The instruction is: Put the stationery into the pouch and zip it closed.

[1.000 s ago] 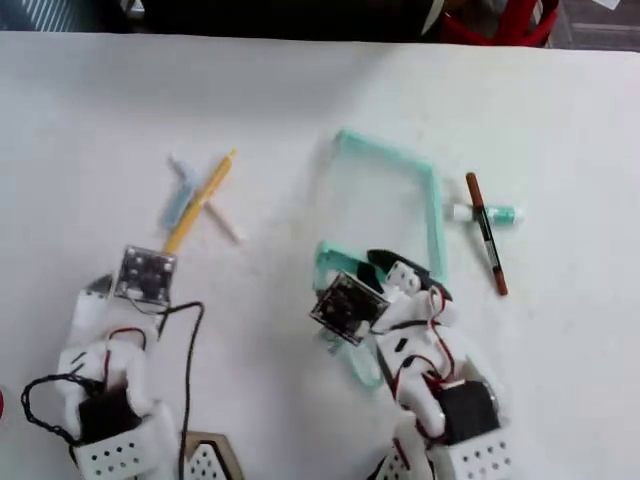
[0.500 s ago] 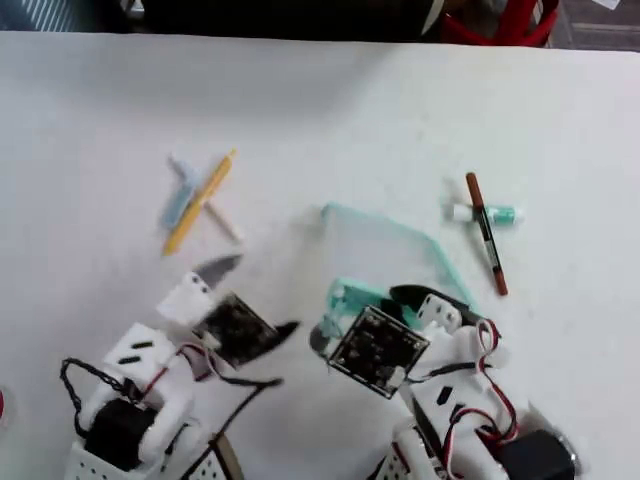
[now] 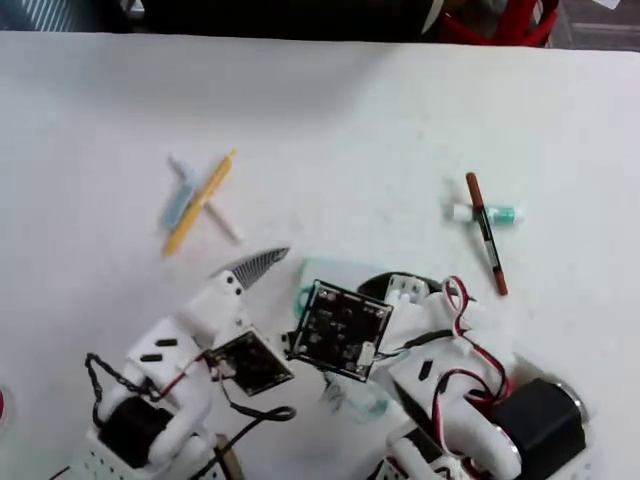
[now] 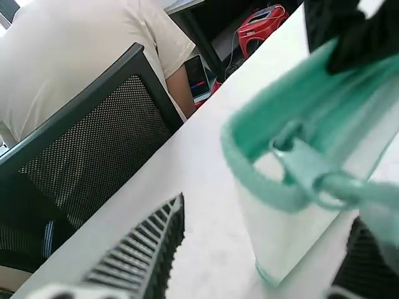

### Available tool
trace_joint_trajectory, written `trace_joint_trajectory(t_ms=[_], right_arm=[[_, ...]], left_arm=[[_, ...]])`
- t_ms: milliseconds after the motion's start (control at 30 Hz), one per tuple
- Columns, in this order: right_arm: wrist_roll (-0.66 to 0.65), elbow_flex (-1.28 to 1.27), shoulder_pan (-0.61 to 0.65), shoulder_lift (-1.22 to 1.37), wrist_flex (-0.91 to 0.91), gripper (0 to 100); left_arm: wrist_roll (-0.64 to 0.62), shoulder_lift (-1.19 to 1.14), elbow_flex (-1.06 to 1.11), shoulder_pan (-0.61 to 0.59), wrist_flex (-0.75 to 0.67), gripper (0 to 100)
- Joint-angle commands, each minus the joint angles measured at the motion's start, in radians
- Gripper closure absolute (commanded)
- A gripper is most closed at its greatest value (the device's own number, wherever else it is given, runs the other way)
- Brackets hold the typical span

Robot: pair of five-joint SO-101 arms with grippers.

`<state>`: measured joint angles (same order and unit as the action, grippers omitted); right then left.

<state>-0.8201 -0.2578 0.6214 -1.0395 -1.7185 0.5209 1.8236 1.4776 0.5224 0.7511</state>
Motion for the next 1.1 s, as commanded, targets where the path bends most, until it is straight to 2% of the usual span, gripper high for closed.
trace_joint_trajectory(t_ms=[0,100,333,433,533,633,800,967,1067], right_arm=[[-0.003,0.037,0.07,0.021,-0.001,97.9],[-0.002,0.037,0.111,0.021,-0.001,97.9],[-0.008,0.037,0.108,0.021,-0.001,97.9],[-0.009,0.037,0.041,0.021,0.019,97.9],[-0.041,0.035,-0.079,0.021,0.058,97.9],[-0.064,-0.006,-0.145,0.021,0.097,97.9],[-0.064,-0.189,-0.147,0.019,0.203,97.9],[-0.061,-0.316,-0.151,0.012,0.332,97.8],[-0.003,-0.327,-0.154,0.01,0.352,97.7]], left_arm=[[0.005,0.004,0.06,0.019,-0.126,61],[0.008,0.004,0.084,0.051,-0.181,67],[0.011,0.004,0.029,0.188,-0.186,83],[0.011,0.004,0.008,0.185,-0.176,90],[0.006,0.004,-0.037,0.186,-0.095,96],[0.005,0.004,-0.1,0.191,-0.011,96],[0.003,0.004,-0.184,0.193,0.098,96],[0.003,0.004,-0.178,0.193,0.121,96],[-0.011,0.004,-0.173,0.193,0.121,96]])
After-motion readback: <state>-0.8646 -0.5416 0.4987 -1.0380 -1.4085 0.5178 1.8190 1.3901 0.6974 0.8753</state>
